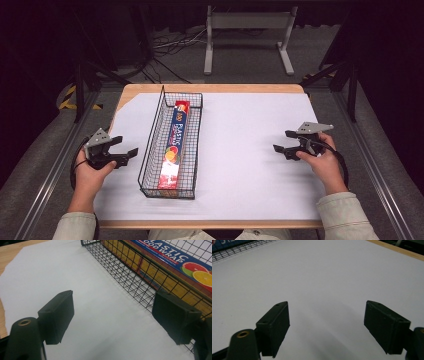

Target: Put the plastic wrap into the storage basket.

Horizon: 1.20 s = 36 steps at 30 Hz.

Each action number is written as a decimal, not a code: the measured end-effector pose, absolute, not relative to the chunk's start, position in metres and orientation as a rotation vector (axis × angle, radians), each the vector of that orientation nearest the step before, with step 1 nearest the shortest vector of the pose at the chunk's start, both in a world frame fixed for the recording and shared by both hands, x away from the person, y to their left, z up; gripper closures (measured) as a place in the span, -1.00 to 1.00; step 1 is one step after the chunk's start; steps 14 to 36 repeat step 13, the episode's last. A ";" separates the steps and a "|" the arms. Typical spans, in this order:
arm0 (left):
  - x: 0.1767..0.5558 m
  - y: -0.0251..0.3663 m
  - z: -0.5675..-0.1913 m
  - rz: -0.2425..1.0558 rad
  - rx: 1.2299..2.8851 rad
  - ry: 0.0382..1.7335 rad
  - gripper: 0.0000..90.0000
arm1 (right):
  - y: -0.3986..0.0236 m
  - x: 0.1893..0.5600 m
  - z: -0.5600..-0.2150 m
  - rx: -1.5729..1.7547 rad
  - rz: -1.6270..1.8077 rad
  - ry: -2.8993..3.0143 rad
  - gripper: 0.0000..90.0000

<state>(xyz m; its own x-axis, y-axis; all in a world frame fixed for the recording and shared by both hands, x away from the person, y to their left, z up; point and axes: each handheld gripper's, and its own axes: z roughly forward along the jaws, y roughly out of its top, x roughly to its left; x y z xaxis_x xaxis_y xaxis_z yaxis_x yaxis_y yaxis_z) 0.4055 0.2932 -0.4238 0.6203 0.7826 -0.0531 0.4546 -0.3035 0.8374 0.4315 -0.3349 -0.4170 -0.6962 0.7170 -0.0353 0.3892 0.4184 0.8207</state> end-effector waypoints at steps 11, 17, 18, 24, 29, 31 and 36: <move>0.405 0.294 -0.426 0.445 1.937 0.990 -0.61 | -0.333 0.431 -0.416 0.934 1.184 2.293 -0.53; 0.405 0.295 -0.426 0.441 1.934 0.995 -0.62 | -0.334 0.430 -0.415 0.935 1.189 2.291 -0.53; 0.405 0.295 -0.426 0.441 1.934 0.995 -0.62 | -0.334 0.430 -0.415 0.935 1.189 2.291 -0.53; 0.405 0.295 -0.426 0.441 1.934 0.995 -0.62 | -0.334 0.430 -0.415 0.935 1.189 2.291 -0.53; 0.405 0.295 -0.426 0.441 1.934 0.995 -0.62 | -0.334 0.430 -0.415 0.935 1.189 2.291 -0.53; 0.405 0.295 -0.426 0.441 1.934 0.995 -0.62 | -0.334 0.430 -0.415 0.935 1.189 2.291 -0.53; 0.405 0.295 -0.426 0.441 1.934 0.995 -0.62 | -0.334 0.430 -0.415 0.935 1.189 2.291 -0.53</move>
